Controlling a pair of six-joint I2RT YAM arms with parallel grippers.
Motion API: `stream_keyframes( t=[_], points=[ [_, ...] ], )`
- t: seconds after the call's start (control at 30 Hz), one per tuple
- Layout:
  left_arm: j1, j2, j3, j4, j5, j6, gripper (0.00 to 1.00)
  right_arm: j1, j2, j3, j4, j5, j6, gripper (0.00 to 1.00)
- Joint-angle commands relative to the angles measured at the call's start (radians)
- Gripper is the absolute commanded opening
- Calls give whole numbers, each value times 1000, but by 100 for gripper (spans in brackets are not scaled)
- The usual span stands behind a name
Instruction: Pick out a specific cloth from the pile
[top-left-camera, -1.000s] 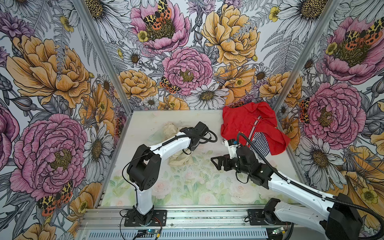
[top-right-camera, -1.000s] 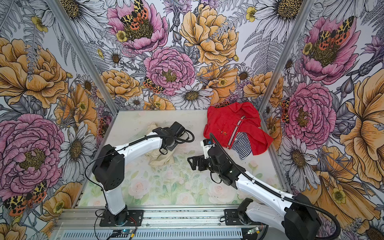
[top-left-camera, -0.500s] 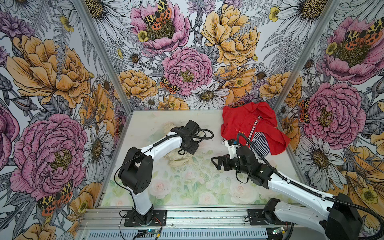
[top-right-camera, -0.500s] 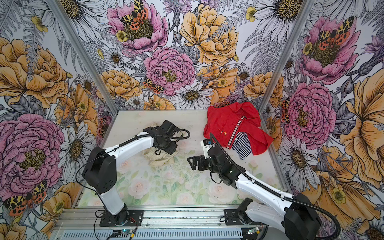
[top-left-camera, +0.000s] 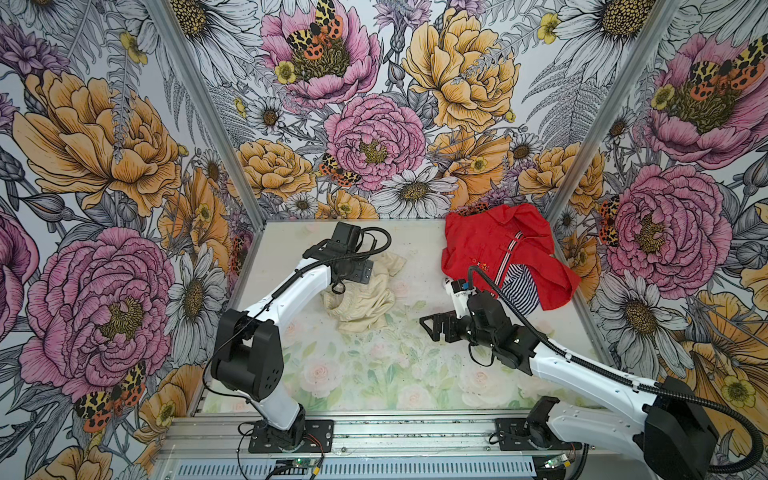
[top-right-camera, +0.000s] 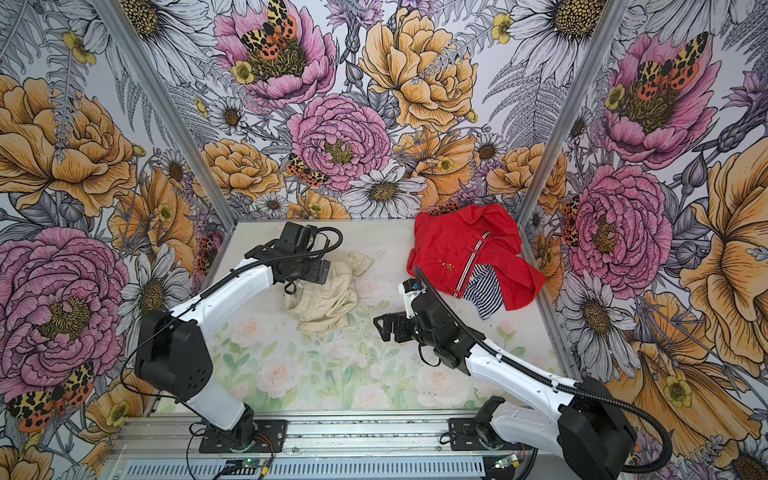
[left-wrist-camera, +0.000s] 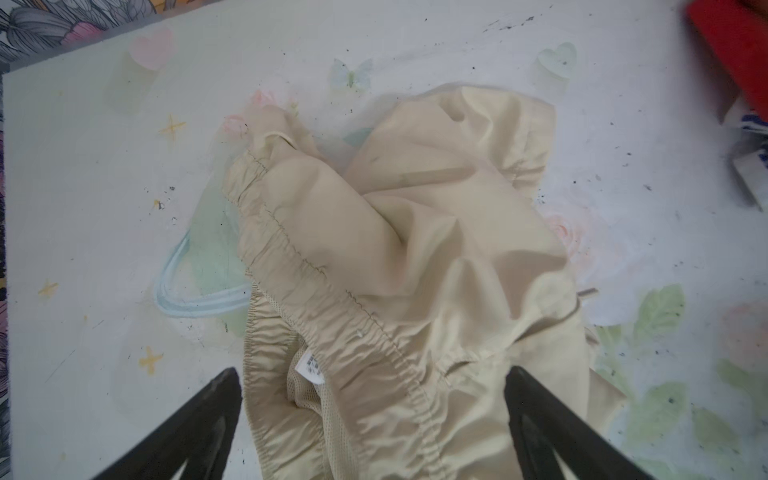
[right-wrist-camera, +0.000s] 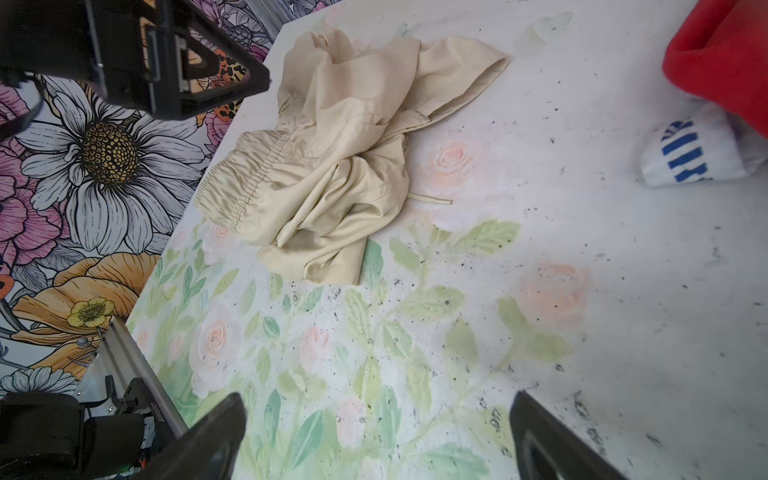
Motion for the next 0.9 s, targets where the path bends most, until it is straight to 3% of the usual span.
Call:
stream_keyframes(
  t=[0.0, 0.23, 0.4, 0.47, 0.53, 0.63, 0.87],
  points=[
    [19, 98, 83, 58, 49, 17, 99, 1, -37, -1, 30, -1, 16, 99],
    [45, 401, 239, -87, 83, 21, 99, -6, -95, -27, 4, 12, 11, 99],
    [46, 488, 258, -104, 71, 7, 96, -9, -78, 8, -13, -3, 1, 99],
    [50, 489, 262, -101, 64, -4, 81, -9, -78, 13, -15, -5, 0, 99],
    [60, 482, 271, -104, 66, -13, 58, -11, -82, 13, -19, 1, -1, 99],
    [78, 433, 285, -103, 53, -24, 3, -11, -88, 16, -28, 4, -2, 99],
    [75, 185, 325, -100, -172, -12, 0, -11, -89, 9, -33, 14, -3, 99]
  ],
)
